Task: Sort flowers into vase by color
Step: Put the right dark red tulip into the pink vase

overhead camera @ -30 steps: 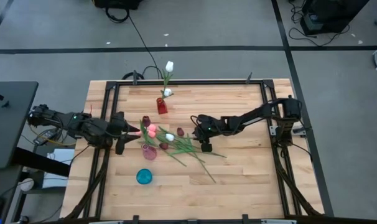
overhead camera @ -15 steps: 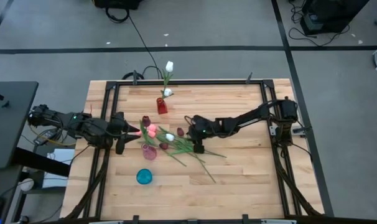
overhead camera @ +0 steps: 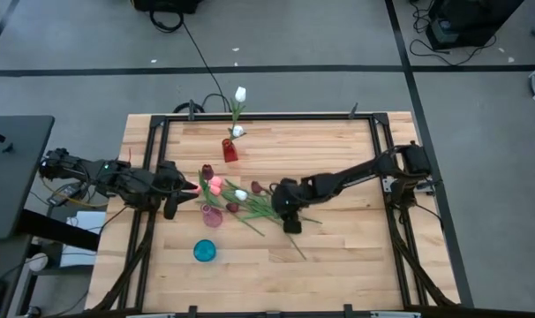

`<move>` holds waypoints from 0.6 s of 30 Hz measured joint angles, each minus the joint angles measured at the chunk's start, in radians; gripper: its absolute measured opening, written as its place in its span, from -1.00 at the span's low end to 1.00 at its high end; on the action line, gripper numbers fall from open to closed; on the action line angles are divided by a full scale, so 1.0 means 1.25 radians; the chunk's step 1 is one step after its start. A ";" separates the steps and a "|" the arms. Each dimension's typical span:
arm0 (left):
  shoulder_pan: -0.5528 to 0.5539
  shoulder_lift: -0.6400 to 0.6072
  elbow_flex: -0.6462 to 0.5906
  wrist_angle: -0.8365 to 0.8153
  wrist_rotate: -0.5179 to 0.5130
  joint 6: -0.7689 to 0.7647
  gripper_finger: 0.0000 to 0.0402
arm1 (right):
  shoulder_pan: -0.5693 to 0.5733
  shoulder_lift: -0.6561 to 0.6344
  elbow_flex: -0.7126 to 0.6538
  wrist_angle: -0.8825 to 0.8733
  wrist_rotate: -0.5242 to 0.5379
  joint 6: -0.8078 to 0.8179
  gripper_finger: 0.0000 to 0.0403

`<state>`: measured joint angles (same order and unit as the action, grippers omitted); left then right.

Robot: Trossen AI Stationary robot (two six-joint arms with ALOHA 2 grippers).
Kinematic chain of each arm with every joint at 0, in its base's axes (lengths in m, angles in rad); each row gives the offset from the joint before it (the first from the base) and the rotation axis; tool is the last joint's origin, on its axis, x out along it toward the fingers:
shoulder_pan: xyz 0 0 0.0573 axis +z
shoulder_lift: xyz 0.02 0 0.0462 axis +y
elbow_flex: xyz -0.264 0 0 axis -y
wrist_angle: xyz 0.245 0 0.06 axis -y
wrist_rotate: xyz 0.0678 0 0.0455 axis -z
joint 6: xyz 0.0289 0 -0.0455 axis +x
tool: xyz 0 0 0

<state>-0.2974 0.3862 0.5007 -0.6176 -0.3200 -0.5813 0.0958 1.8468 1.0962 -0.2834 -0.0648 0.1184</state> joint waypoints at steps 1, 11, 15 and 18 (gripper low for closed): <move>0.000 0.000 0.000 0.000 0.000 -0.004 -0.20 | 0.016 0.004 0.000 -0.002 0.001 0.014 -0.24; 0.000 0.000 0.000 -0.002 -0.007 -0.007 -0.20 | 0.074 0.053 0.000 0.015 0.115 0.057 -0.24; 0.000 0.000 0.000 -0.002 -0.007 -0.005 -0.20 | 0.059 0.059 0.001 0.016 0.121 0.067 -0.25; 0.000 0.000 0.000 -0.005 -0.007 -0.005 -0.20 | 0.052 0.061 0.001 0.014 0.121 0.067 -0.27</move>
<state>-0.2974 0.3862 0.5007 -0.6240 -0.3286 -0.5880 0.1613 1.9234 1.0973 -0.2660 0.0859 0.2016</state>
